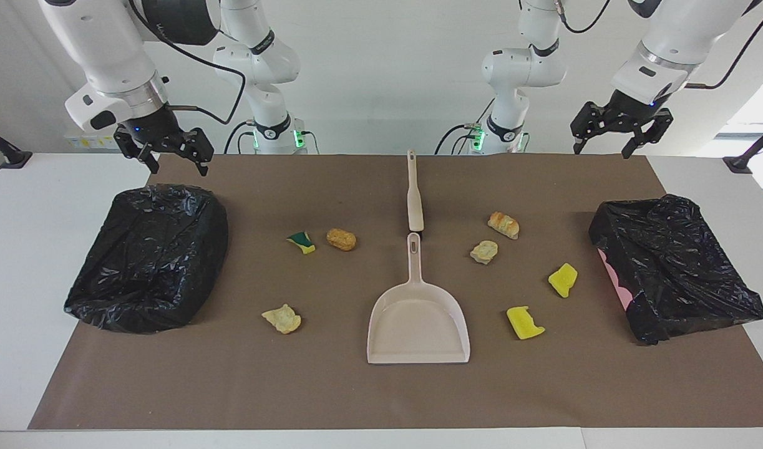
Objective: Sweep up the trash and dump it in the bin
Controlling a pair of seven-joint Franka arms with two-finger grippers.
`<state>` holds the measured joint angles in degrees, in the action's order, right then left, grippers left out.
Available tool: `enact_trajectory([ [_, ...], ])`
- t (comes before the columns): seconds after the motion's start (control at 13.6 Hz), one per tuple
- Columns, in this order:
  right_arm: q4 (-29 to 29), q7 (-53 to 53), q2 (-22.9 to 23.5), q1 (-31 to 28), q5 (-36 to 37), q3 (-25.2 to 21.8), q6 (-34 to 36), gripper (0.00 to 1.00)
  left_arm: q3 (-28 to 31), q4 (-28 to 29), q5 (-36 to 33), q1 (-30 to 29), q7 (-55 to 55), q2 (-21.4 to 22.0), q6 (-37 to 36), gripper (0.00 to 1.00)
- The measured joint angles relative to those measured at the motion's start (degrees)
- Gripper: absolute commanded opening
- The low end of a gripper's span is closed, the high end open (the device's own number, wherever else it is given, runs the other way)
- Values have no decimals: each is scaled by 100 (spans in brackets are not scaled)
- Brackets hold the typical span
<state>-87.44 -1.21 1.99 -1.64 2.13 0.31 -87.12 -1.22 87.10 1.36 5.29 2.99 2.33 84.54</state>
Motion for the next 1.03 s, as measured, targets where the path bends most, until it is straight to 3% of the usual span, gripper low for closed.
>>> enact_trajectory([
  [1.03,0,0,0,0,0,0,0,100,-76,18,1,-11,-24,13,1,100],
])
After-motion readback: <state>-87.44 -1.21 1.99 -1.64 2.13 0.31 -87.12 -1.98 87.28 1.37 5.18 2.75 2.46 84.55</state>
